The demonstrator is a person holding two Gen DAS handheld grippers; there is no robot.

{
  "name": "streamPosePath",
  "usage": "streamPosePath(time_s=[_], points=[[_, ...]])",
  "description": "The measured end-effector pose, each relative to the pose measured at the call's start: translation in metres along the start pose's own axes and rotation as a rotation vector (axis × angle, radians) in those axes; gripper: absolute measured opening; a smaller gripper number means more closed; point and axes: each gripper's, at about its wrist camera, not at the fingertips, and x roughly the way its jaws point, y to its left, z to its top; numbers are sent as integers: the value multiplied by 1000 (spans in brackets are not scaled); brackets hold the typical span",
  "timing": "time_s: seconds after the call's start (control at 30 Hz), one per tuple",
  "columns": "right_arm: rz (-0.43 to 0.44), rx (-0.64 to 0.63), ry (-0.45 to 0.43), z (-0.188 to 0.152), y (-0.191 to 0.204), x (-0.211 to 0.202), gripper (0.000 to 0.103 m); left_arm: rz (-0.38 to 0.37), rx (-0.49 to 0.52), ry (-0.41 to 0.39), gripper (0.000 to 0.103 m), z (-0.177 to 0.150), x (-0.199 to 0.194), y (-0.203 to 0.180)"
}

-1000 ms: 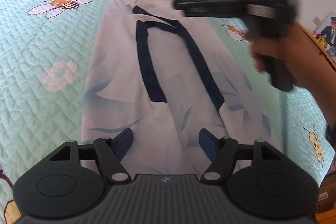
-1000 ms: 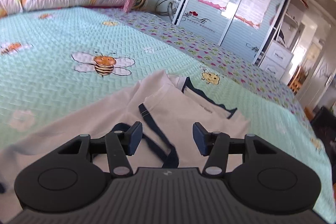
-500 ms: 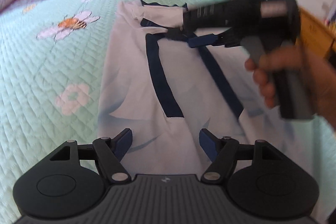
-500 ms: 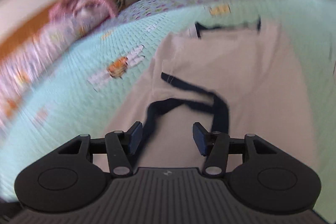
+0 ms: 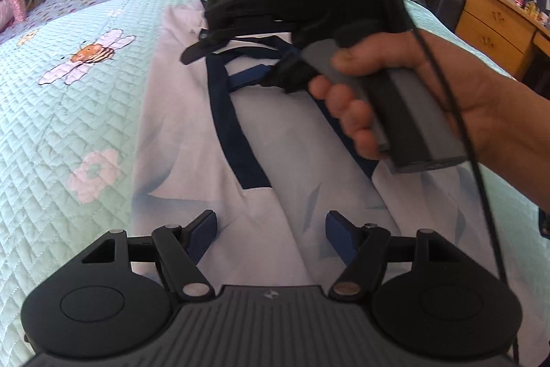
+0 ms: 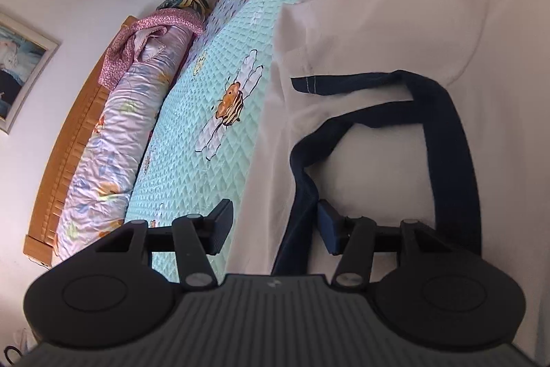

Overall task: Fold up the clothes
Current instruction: 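Grasp the navy trim near the collar with the right gripper and lift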

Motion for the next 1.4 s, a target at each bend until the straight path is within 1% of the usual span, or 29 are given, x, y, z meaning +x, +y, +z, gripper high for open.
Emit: streamPosePath(time_s=[0.2, 0.3, 0.43, 0.6, 0.7, 0.73, 0.77, 0.8, 0.83, 0.87, 0.97, 1.03, 1.07, 1.17, 1.2, 1.27, 1.3, 1.33, 1.37, 1.4], points=[[-9, 32, -30, 7, -5, -4, 55, -4, 11, 9, 71, -1, 3, -2], [2, 61, -29, 14, -7, 1, 55, -6, 16, 13, 71, -1, 4, -4], [37, 78, -2, 16, -10, 5, 54, 0, 8, 18, 72, -2, 4, -5], [45, 75, 16, 16, -12, 6, 48, 3, -8, 3, 72, -5, 5, -3], [32, 62, 19, 16, -12, 6, 39, -10, -26, -5, 71, -5, 5, -1], [23, 53, 22, 16, -12, 7, 34, -13, -28, -7, 70, -5, 5, 0], [8, 37, 25, 15, -11, 7, 25, -12, -21, -8, 69, -6, 5, -1], [-6, 21, 28, 15, -11, 7, 20, -12, -15, -9, 68, -6, 4, -1], [-22, 8, 27, 14, -10, 7, 10, -14, -17, -8, 68, -6, 4, -1], [-38, -4, 27, 13, -10, 8, 4, -15, -19, -8, 68, -6, 4, 0], [-31, 12, 24, 12, -14, 8, 3, -4, -35, -16, 67, -1, 0, 0], [-24, 47, 22, 13, -18, 8, 3, 26, -7, -21, 69, 2, 1, -4], [-14, 76, 22, 13, -19, 7, 3, 41, 8, -18, 69, 2, 2, -6], [22, 158, 20, 14, -22, 5, 3, 43, 15, 5, 68, -1, 4, -4], [39, 180, 17, 14, -21, 3, 3, 58, 31, 2, 68, -2, 3, -7], [53, 181, 17, 16, -16, 2, 3, 86, 63, -2, 64, -5, 2, -12], [57, 176, 17, 17, -14, 1, 3, 97, 79, -3, 59, -6, 1, -15], [51, 166, 17, 18, -11, 1, 3, 107, 96, -5, 50, -7, 1, -18], [44, 159, 17, 18, -9, 2, 3, 115, 111, -8, 43, -8, 1, -21], [36, 150, 17, 18, -8, 2, 3, 114, 118, -6, 26, -8, 1, -23]])
